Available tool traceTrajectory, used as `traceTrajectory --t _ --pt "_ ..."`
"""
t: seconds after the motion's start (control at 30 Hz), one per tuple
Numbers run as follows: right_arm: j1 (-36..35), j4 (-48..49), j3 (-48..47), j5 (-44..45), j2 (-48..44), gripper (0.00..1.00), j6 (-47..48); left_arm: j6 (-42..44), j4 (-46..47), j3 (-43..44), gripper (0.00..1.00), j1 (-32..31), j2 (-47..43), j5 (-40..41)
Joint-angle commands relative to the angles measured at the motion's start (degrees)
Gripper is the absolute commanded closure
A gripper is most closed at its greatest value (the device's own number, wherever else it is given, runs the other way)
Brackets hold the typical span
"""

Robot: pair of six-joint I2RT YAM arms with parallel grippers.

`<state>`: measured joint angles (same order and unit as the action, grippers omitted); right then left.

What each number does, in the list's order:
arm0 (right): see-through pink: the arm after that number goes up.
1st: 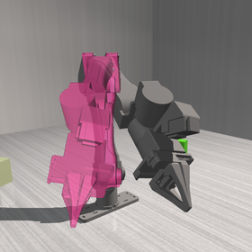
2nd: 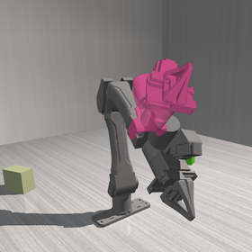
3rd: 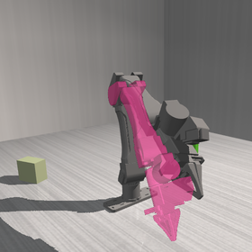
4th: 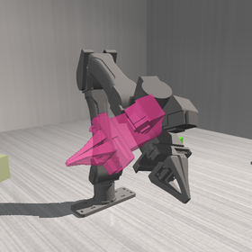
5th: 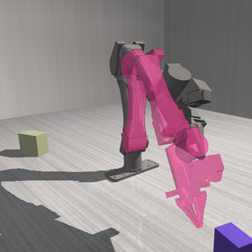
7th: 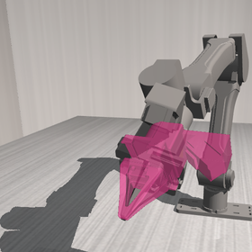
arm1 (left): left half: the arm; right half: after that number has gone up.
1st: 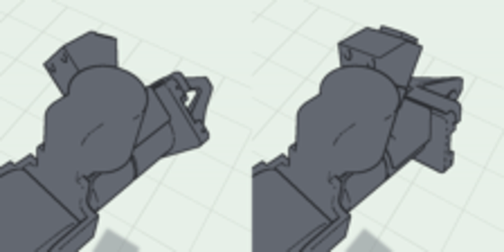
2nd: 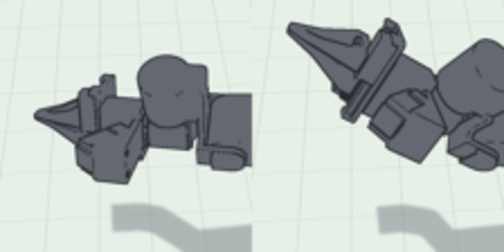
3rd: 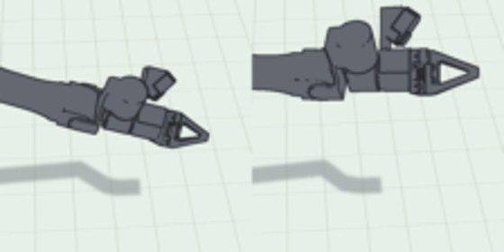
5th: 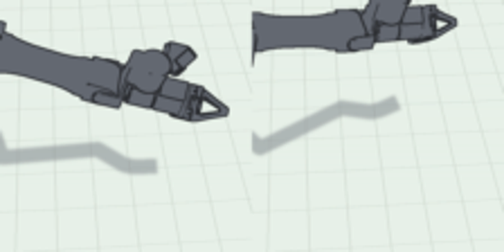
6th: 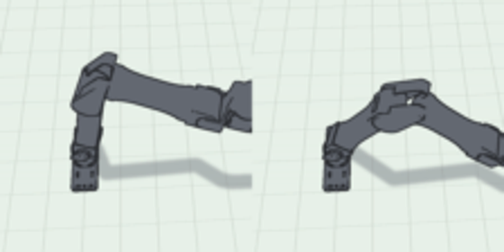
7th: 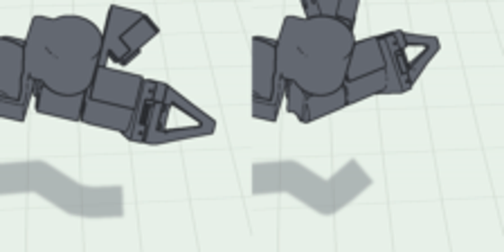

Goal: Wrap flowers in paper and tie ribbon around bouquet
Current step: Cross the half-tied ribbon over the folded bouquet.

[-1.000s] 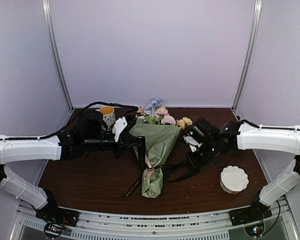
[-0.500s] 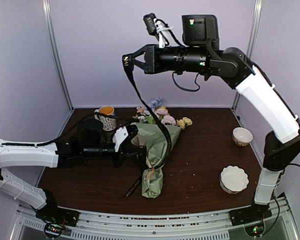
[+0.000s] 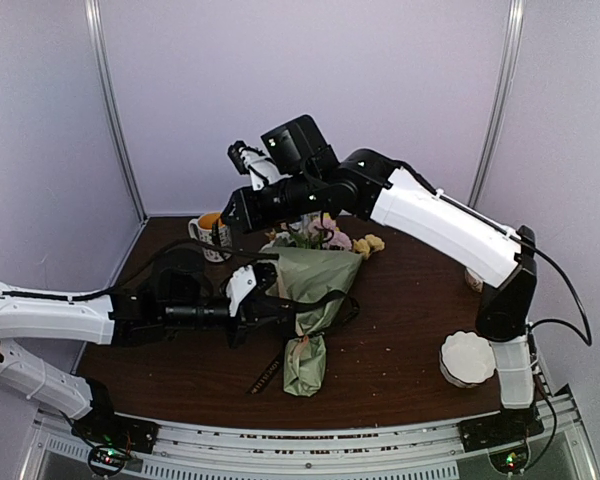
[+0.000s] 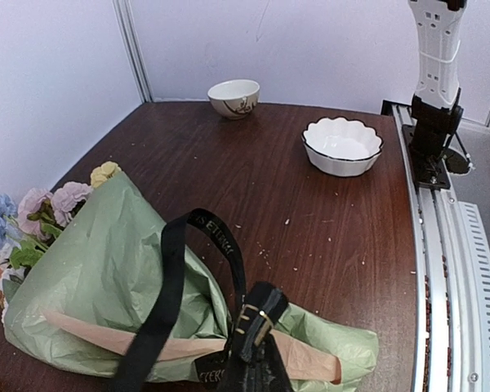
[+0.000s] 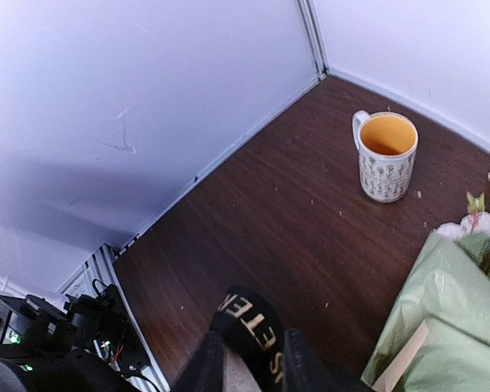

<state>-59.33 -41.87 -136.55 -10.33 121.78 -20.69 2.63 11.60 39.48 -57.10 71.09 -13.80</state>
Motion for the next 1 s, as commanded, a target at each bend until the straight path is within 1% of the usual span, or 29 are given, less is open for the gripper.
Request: traceTrajectory --t 0.0,0.03,0.07,0.1,0.13,0.17,0.23,0.3,0.33,0.47,0.57,0.67,0.83,0.9,0.97 --pt "-0.05 -5.76 0.39 -1.15 -1.09 0.42 2.98 0.20 4.41 -0.45 1.00 -0.20 -1.51 0.18" --pt "0.12 -6.33 0.99 -1.04 -1.98 0.27 3.95 0.12 4.57 -0.46 1.00 -0.20 -1.63 0.16" --pt "0.32 -6.48 1.94 -0.68 -3.26 0.16 4.99 -0.03 4.72 -0.48 1.00 -0.20 -1.65 0.18" --pt "0.48 -6.40 3.42 -0.30 -4.80 0.09 6.01 -0.22 4.82 -0.51 1.00 -0.20 -1.70 0.18" --pt "0.86 -5.85 5.39 -0.03 -6.80 0.05 7.07 -0.45 4.93 -0.53 1.00 -0.20 -1.72 0.18" --pt "1.08 -4.94 7.79 -0.08 -8.86 0.03 8.27 -0.70 5.08 -0.62 1.00 -0.19 -1.74 0.23" --pt "1.77 -1.70 14.46 -1.16 -14.27 0.03 10.45 -1.29 5.42 -0.69 1.00 -0.20 -1.73 0.98" --pt "2.43 2.79 25.04 -2.98 -19.90 0.05 12.31 -1.86 5.66 -0.67 1.00 -0.12 -1.49 1.68" --pt "2.80 4.80 29.25 -4.39 -22.46 0.08 13.26 -2.11 5.79 -0.67 1.00 -0.12 -1.42 1.92" --pt "3.92 15.14 46.70 -12.21 -32.40 0.28 14.81 -3.08 6.56 -0.87 1.00 0.12 -0.99 2.22" --pt "3.93 22.09 55.96 -19.01 -36.42 0.36 14.93 -3.54 6.16 -0.37 1.00 0.47 -0.25 1.79" --pt "3.80 24.90 59.77 -21.66 -36.71 0.39 15.05 -4.20 6.26 -0.30 1.00 0.74 0.14 1.07" --pt "3.68 25.39 60.75 -22.98 -33.74 0.40 15.64 -4.50 6.25 -0.28 1.00 0.94 0.36 0.88" --pt "3.62 25.56 60.58 -22.33 -32.61 0.45 15.61 -4.42 5.87 -0.11 1.00 0.98 0.45 0.88" --pt "3.66 25.75 60.44 -22.50 -31.83 0.53 15.76 -4.46 5.67 0.07 1.00 1.09 0.62 0.88"
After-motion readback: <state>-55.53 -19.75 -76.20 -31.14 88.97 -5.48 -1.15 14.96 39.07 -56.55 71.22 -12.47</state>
